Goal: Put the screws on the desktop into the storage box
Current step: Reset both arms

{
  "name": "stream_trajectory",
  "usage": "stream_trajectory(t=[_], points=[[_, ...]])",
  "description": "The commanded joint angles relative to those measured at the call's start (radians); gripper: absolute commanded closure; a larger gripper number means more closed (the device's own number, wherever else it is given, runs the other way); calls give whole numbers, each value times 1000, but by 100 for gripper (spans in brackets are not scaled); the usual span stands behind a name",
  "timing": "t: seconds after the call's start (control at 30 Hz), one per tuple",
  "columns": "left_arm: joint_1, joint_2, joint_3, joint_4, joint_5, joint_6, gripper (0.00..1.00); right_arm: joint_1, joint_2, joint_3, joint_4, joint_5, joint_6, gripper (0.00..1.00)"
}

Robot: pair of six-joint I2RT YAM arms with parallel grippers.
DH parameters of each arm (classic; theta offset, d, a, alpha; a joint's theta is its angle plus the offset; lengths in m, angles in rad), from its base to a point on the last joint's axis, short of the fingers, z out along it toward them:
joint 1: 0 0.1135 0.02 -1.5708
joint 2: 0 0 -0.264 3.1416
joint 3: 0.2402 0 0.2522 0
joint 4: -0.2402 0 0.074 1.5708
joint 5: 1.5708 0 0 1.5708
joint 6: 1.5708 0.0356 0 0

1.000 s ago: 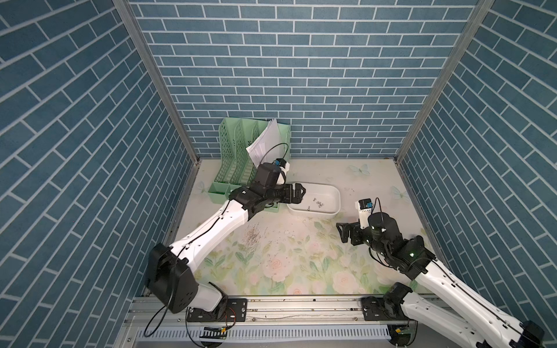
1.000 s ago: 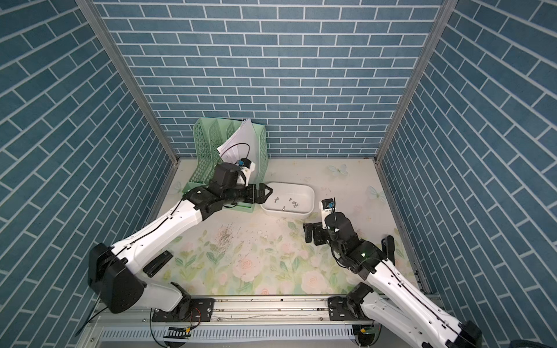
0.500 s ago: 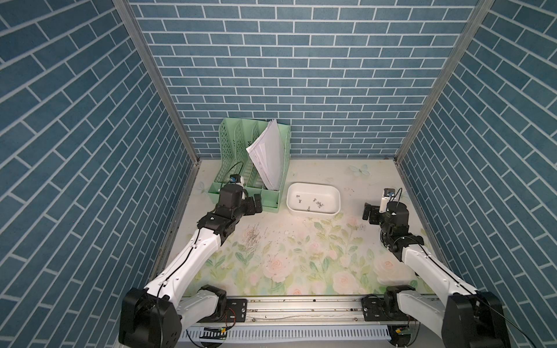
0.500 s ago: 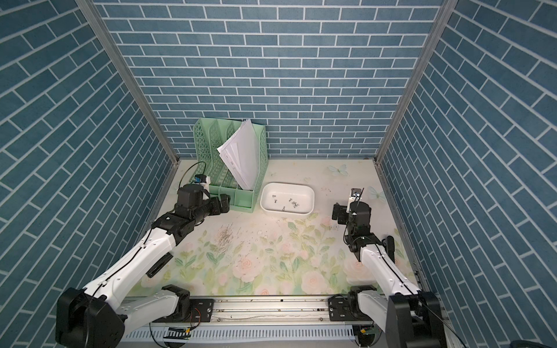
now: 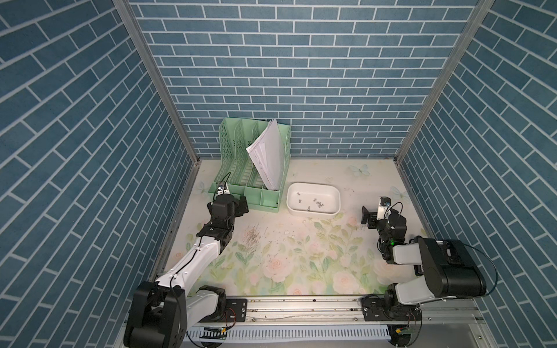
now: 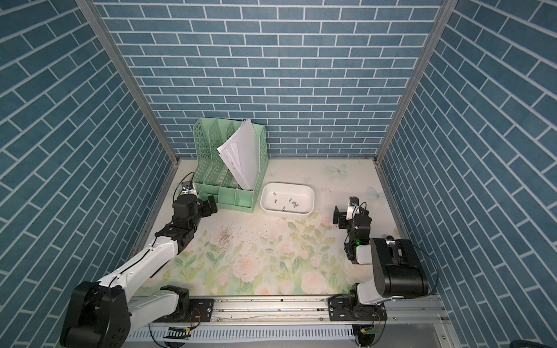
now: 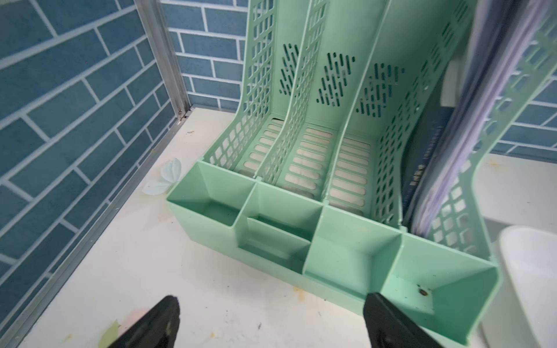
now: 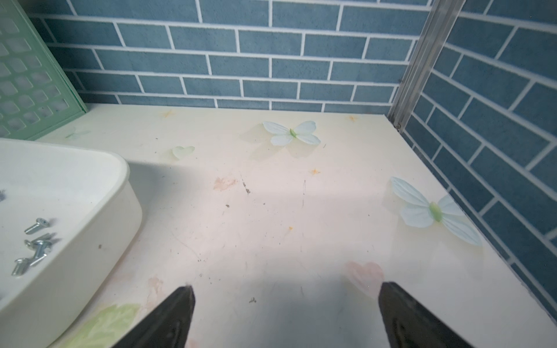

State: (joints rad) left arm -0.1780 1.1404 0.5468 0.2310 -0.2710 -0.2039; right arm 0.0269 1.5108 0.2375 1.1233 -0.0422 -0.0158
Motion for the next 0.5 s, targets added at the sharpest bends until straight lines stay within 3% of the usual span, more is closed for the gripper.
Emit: stream_trajectory(t=[0.0, 0.23, 0.3, 0.37, 0.47], points=[[30, 9, -92, 263, 15, 111, 0, -4, 20, -13, 152, -26, -31, 0], [124, 153, -248, 659, 182, 154, 0, -2, 25, -18, 166, -13, -29, 0], [160, 212, -322, 869, 233, 159, 0, -2, 24, -19, 165, -12, -29, 0], [194, 211, -325, 889, 284, 158, 0, -2, 22, -19, 163, -11, -29, 0], [215, 350, -384, 1122, 344, 164, 0, -2, 23, -18, 160, -10, -29, 0]])
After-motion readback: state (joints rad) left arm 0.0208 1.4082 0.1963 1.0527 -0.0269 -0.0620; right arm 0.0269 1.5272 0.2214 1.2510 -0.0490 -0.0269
